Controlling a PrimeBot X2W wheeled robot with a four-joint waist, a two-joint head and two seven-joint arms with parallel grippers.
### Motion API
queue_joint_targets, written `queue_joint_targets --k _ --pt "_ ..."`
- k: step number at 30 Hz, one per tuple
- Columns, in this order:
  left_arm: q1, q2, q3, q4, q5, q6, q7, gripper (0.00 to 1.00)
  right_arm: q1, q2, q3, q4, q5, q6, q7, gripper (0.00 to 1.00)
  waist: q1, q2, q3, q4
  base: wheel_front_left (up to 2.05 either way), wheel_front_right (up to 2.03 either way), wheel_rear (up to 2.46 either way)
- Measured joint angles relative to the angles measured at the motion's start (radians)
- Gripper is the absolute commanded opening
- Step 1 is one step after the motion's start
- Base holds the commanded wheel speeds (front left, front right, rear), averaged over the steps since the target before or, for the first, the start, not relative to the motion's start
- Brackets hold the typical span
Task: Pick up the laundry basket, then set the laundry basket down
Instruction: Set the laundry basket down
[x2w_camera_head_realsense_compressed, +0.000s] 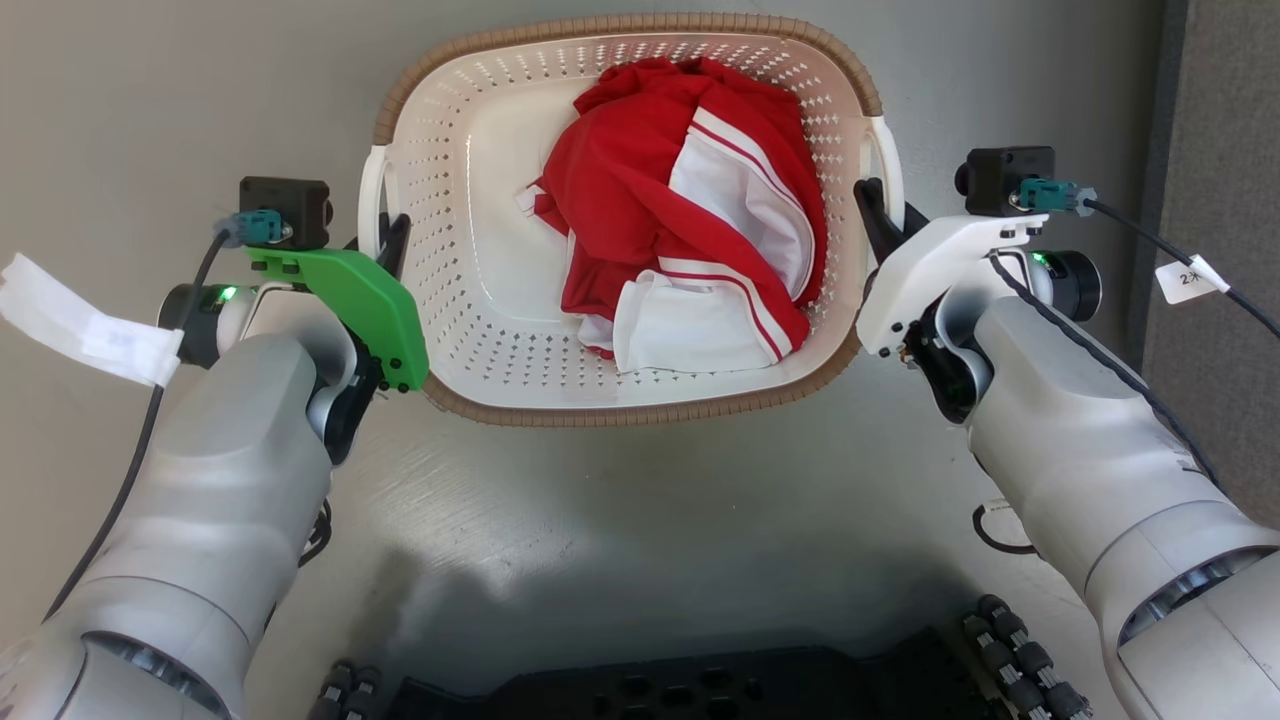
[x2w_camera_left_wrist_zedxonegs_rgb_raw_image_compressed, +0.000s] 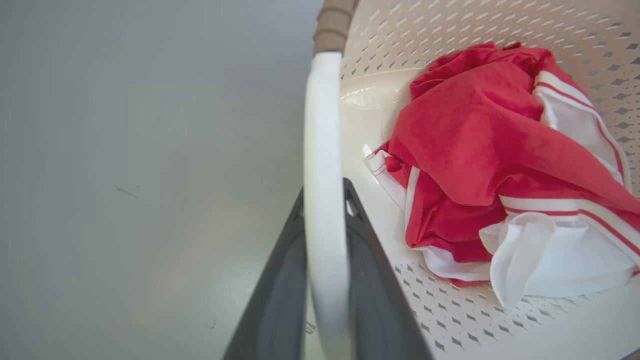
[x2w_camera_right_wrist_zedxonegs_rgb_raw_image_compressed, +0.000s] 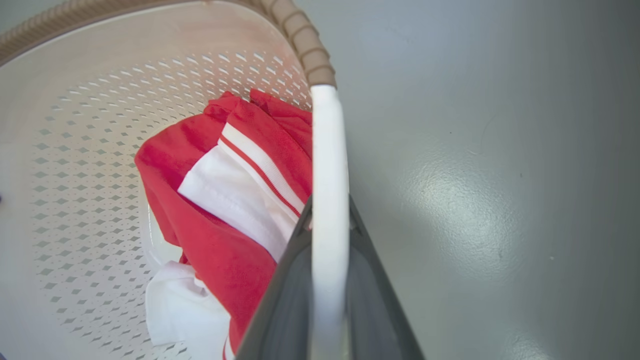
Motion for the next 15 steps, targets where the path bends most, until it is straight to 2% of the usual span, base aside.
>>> queue_joint_targets --k 5,6,7,8,9,15 --pt "-0.012 -0.003 -0.016 0.008 0.002 0.0 -0.001 0.01 -0.003 0.002 0.002 0.012 0.008 0.002 0.0 0.0 0.0 0.0 -0.004 0.002 0.0 0.0 0.0" --pt "-0.016 -0.004 -0.021 0.008 0.002 0.0 0.0 0.51 -0.003 0.002 0.002 0.014 0.01 0.005 0.0 0.0 0.0 0.0 -0.004 0.003 0.0 0.0 0.0" --pt "-0.018 -0.004 -0.024 0.007 0.003 0.0 0.0 1.0 -0.003 0.002 0.002 0.015 0.01 0.005 0.0 0.16 0.0 0.0 -0.005 0.003 0.0 0.0 0.0" --pt "-0.019 -0.003 -0.026 0.008 0.009 0.0 -0.006 1.0 -0.003 0.0 0.0 0.015 0.011 0.007 0.001 0.36 0.0 0.0 -0.006 0.004 0.0 0.0 0.0" --pt "-0.021 0.002 -0.028 0.008 0.015 0.0 -0.016 1.0 -0.003 -0.005 -0.001 0.021 0.011 0.007 0.004 1.0 0.0001 0.0 -0.006 0.005 0.0 0.0 0.0" --pt "-0.023 0.01 -0.029 0.011 0.014 0.0 -0.019 1.0 0.0 -0.025 -0.006 0.037 0.017 0.007 0.004 1.0 0.0 0.0 -0.013 0.009 0.0 0.0 0.0"
